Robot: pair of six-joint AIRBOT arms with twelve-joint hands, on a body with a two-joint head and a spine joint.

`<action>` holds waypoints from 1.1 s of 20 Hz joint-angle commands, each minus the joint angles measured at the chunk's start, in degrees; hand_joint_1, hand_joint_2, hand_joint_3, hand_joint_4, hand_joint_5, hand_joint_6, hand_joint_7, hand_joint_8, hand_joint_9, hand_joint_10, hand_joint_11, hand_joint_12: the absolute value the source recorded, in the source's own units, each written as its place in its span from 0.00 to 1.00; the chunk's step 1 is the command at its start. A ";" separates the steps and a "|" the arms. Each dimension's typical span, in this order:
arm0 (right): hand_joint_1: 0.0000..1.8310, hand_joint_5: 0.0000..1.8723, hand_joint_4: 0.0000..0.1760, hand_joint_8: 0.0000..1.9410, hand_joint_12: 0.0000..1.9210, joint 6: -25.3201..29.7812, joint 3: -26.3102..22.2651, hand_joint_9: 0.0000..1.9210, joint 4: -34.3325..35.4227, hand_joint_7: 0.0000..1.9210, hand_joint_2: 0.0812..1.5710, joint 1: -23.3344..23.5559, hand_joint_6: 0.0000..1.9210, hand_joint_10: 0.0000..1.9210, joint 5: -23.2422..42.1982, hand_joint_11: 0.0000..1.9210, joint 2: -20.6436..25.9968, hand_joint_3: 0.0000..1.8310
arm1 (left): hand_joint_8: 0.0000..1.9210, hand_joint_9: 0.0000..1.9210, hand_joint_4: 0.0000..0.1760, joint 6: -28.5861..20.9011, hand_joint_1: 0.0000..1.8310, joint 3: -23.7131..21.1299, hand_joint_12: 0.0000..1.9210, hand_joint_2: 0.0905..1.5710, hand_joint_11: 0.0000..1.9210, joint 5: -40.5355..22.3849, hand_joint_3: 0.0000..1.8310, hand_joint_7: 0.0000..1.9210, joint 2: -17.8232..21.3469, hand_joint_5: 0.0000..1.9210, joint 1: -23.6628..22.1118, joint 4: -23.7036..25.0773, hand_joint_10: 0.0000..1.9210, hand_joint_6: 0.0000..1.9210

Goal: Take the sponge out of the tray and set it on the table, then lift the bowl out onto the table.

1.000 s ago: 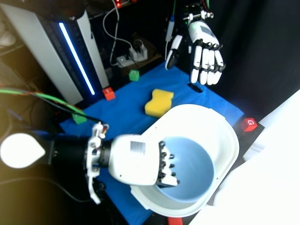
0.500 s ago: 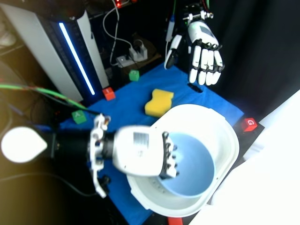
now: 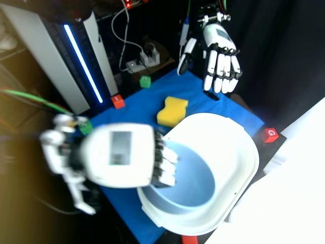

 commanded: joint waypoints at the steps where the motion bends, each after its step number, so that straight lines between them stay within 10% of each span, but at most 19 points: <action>1: 0.49 0.66 0.00 0.51 0.92 0.06 -0.73 0.59 4.89 0.63 0.87 0.82 0.28 0.74 7.50 0.51 0.69 0.12 | 0.00 0.19 0.21 -0.31 0.44 -0.15 0.41 0.55 0.01 -7.47 0.00 0.21 0.03 0.25 -0.17 -1.55 0.00 0.00; 4: 0.64 0.47 0.00 0.77 0.98 0.05 -5.74 0.52 5.03 0.47 0.80 -0.11 0.54 0.84 12.01 0.45 4.34 0.00 | 0.00 0.18 0.23 -0.31 0.45 -0.80 0.40 0.55 0.00 -8.78 0.00 0.21 0.98 0.25 0.86 -2.51 0.00 0.00; 5: 0.61 0.43 0.00 0.57 0.82 0.05 -6.95 0.56 5.04 0.57 0.78 -0.74 0.66 0.65 13.52 0.47 5.12 0.00 | 0.00 0.18 0.20 -0.31 0.44 -0.92 0.38 0.55 0.02 -9.17 0.00 0.22 1.09 0.24 1.27 -2.81 0.00 0.00; 6: 0.66 0.50 0.00 0.69 0.86 0.05 -8.27 0.55 5.06 0.49 0.78 -1.49 0.50 0.70 14.77 0.45 5.89 0.00 | 0.00 0.18 0.19 -0.31 0.44 -0.96 0.37 0.55 0.02 -9.39 0.00 0.22 1.13 0.24 1.57 -2.99 0.00 0.00; 8: 0.64 0.63 0.00 0.53 0.62 0.05 -11.70 0.61 5.05 0.66 0.86 -4.18 0.49 0.65 17.57 0.47 7.61 0.00 | 0.00 0.19 0.17 -0.31 0.43 -0.99 0.34 0.55 0.04 -9.51 0.00 0.22 1.14 0.24 1.66 -3.18 0.00 0.00; 10: 0.59 0.39 0.00 0.73 0.95 0.05 -13.89 0.55 5.36 0.59 0.79 -7.51 0.75 0.88 19.60 0.50 8.14 0.01 | 0.00 0.19 0.20 -0.31 0.43 -1.03 0.34 0.55 0.05 -9.76 0.00 0.22 1.16 0.24 1.70 -3.27 0.00 0.00; 11: 0.58 0.46 0.00 0.79 0.95 0.05 -14.41 0.54 5.77 0.58 0.86 -9.56 0.91 0.86 20.40 0.46 7.95 0.02 | 0.00 0.19 0.22 -0.31 0.44 -1.03 0.34 0.55 0.05 -9.76 0.00 0.22 1.18 0.24 1.76 -3.29 0.00 0.00; 13: 0.58 0.42 0.00 0.52 0.60 0.05 -14.57 0.55 6.11 0.59 0.81 -12.25 0.74 0.47 20.63 0.38 7.02 0.00 | 0.00 0.19 0.18 -0.31 0.45 -1.05 0.34 0.55 0.06 -9.79 0.00 0.22 1.28 0.24 1.86 -3.32 0.00 0.00; 15: 0.58 0.42 0.00 0.24 0.52 0.08 -13.85 0.56 7.32 0.61 0.78 -15.71 0.69 0.25 20.61 0.37 5.69 0.00 | 0.00 0.19 0.24 -0.31 0.46 -1.08 0.37 0.55 0.07 -9.78 0.00 0.21 1.26 0.24 1.86 -3.32 0.00 0.00; 18: 0.60 0.44 0.00 0.14 0.58 0.49 -12.17 0.61 8.27 0.70 0.76 -17.80 0.66 0.27 19.75 0.40 4.05 0.00 | 0.00 0.19 0.27 -0.31 0.45 -1.14 0.38 0.55 0.06 -9.78 0.00 0.22 1.32 0.24 1.86 -3.35 0.00 0.00; 19: 0.66 0.49 0.00 0.29 0.57 0.92 -11.71 0.61 8.26 0.63 0.70 -18.11 0.60 0.25 19.40 0.41 3.54 0.00 | 0.00 0.19 0.27 -0.31 0.44 -1.15 0.37 0.55 0.04 -9.78 0.00 0.22 1.35 0.24 1.87 -3.35 0.00 0.00; 20: 0.61 0.42 0.00 0.17 0.54 1.51 -11.54 0.60 8.25 0.62 0.76 -18.33 0.66 0.19 19.39 0.39 3.39 0.00 | 0.00 0.18 0.25 -0.31 0.44 -1.17 0.37 0.55 0.02 -9.81 0.00 0.22 1.36 0.24 1.87 -3.35 0.00 0.00; 21: 0.59 0.42 0.00 0.07 0.49 1.61 -11.78 0.56 8.20 0.58 0.86 -18.47 0.30 0.11 19.40 0.35 3.54 0.01 | 0.00 0.18 0.28 -0.31 0.44 -1.17 0.37 0.55 0.01 -9.93 0.00 0.22 1.38 0.24 1.87 -3.35 0.00 0.00; 22: 0.46 0.35 0.00 0.01 0.51 1.61 -11.97 0.40 8.19 0.41 0.93 -18.51 0.09 0.02 19.40 0.11 3.69 0.01 | 0.00 0.18 0.26 -0.31 0.43 -1.18 0.37 0.55 0.01 -9.97 0.00 0.22 1.41 0.24 1.88 -3.35 0.00 0.00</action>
